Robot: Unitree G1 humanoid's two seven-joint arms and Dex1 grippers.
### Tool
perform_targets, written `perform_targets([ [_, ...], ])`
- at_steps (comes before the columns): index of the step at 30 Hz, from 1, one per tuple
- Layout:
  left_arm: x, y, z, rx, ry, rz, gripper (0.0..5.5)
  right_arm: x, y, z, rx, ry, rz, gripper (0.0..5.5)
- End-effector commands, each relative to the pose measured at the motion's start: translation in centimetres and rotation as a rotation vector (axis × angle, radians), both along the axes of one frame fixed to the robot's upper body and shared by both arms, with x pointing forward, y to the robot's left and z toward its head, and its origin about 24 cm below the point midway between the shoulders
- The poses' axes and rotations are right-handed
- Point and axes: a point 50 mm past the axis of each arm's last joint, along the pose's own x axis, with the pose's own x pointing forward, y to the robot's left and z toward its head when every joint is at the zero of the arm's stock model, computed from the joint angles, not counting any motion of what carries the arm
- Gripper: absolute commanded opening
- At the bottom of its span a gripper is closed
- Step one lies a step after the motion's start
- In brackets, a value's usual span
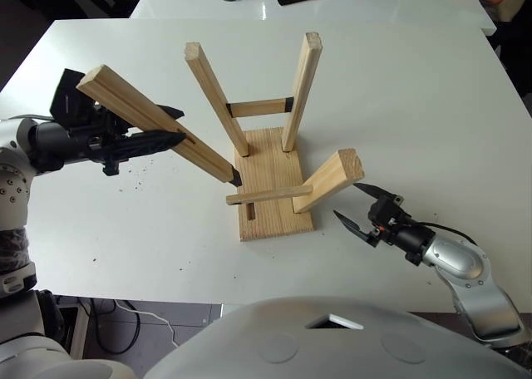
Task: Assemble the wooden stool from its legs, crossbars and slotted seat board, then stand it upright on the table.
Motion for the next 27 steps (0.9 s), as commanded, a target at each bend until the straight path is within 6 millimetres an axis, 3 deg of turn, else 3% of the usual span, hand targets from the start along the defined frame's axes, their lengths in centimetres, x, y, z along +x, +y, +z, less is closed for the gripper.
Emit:
perform_targets([
  [1,-1.2,-0.1,-0.1,-0.009,0.010,-0.014,2.11,0.1,-1.8,1.0,-0.030,-0.029,-0.034,3.70],
  [13,-3.6,-2.0,-2.6,0.003,-0.015,-0.026,2.11,1.5,-3.2,3.3,-0.049,-0.075,0.013,3.70],
  [27,-5.0,-3.8,-3.4,0.009,-0.081,-0.018,2.11,2.0,-3.7,4.0,-0.048,-0.086,0.037,3.70],
])
